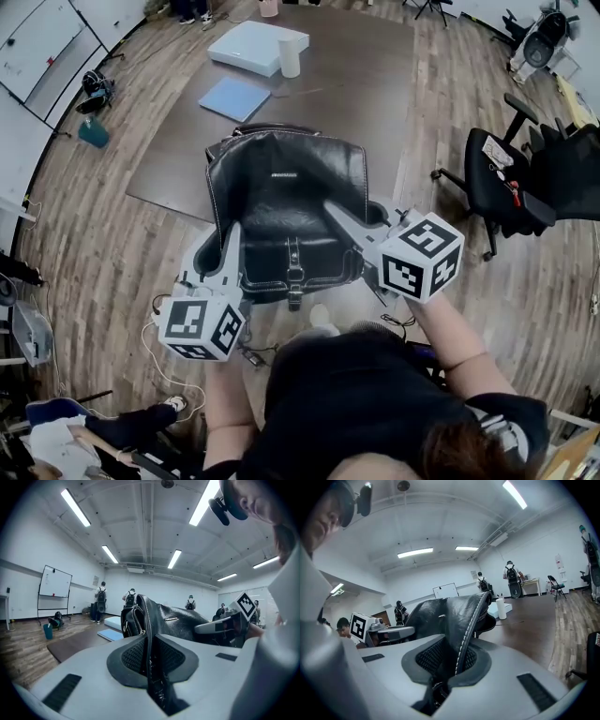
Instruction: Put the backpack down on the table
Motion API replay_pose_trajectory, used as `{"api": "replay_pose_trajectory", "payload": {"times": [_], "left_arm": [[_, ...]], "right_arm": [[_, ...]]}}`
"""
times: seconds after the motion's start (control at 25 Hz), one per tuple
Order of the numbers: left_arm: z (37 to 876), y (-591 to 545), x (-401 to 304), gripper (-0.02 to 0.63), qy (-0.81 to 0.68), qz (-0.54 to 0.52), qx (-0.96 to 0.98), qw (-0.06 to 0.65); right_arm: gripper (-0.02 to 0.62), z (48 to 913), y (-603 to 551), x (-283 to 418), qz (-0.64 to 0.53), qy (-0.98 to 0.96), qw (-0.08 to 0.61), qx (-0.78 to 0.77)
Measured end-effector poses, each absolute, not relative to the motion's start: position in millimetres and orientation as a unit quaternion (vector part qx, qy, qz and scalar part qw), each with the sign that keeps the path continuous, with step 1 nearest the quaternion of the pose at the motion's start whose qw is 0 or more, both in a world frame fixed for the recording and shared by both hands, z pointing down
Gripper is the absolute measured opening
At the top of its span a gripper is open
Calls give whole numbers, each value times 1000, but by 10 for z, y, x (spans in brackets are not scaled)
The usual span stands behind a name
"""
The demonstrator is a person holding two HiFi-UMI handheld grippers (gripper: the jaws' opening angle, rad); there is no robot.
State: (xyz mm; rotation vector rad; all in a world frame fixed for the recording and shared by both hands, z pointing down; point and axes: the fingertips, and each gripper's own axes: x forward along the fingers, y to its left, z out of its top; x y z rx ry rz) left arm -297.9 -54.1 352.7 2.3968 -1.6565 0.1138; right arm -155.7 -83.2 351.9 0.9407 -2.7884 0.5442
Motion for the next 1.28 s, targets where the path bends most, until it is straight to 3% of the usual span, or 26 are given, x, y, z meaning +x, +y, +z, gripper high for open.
{"api": "replay_pose_trajectory", "payload": {"times": [0.6, 1.28], "left_arm": [[3443, -1263, -2732, 67, -588, 21, 802, 108], [3682, -2439, -1738, 67, -669, 26, 733, 123]], "right_arm": [[48, 3422, -1646, -1326, 154, -936, 86, 304], [49, 3689, -3099, -434, 147, -961, 99, 212]]}}
